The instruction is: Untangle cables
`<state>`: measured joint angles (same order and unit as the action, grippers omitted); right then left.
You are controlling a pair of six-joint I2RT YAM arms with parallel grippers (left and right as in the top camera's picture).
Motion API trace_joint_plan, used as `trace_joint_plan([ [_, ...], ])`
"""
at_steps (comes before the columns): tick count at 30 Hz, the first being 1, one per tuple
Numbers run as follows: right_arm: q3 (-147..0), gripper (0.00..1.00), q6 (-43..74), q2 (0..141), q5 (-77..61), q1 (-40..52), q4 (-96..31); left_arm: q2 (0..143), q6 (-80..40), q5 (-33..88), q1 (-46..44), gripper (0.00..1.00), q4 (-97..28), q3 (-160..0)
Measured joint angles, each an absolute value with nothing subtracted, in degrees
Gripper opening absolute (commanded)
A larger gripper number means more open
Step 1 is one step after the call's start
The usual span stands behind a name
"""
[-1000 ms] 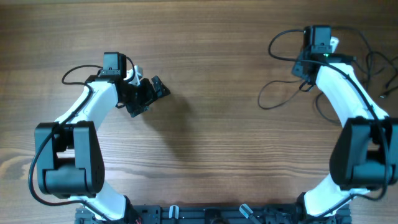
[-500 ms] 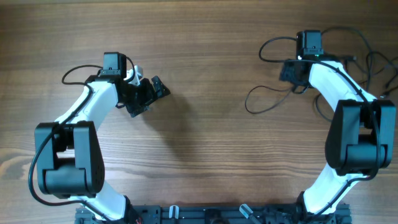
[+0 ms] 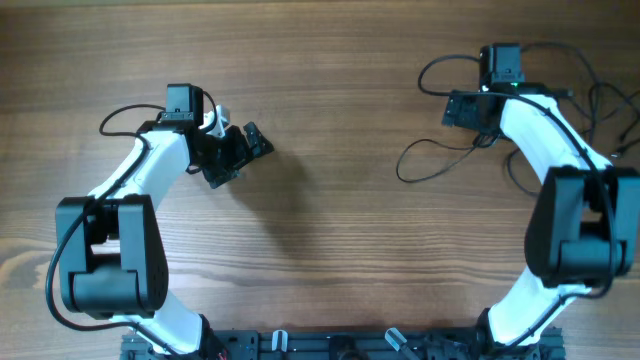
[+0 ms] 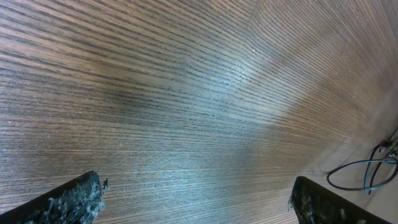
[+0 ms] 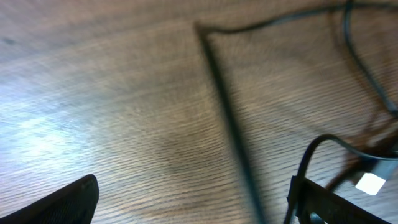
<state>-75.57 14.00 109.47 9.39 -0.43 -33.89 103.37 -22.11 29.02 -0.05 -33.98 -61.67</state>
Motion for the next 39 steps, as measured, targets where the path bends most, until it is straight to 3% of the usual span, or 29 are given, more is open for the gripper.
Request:
trace_joint_plan([
  [8, -76.4, 1.0, 14.0, 101.2, -0.8, -0.4, -34.3, 103.4, -22.1, 29.0, -0.1, 1.0, -34.0, -61.7],
  [22, -76.7, 1.0, 14.0, 100.6, -19.5, -0.4, -34.6, 103.4, -22.1, 29.0, -0.1, 1.0, -34.0, -61.7],
  [39, -68.5, 1.0, 17.7, 100.6, 15.0, -0.7, -35.1, 103.4, -22.1, 29.0, -0.1, 1.0, -34.0, -61.7],
])
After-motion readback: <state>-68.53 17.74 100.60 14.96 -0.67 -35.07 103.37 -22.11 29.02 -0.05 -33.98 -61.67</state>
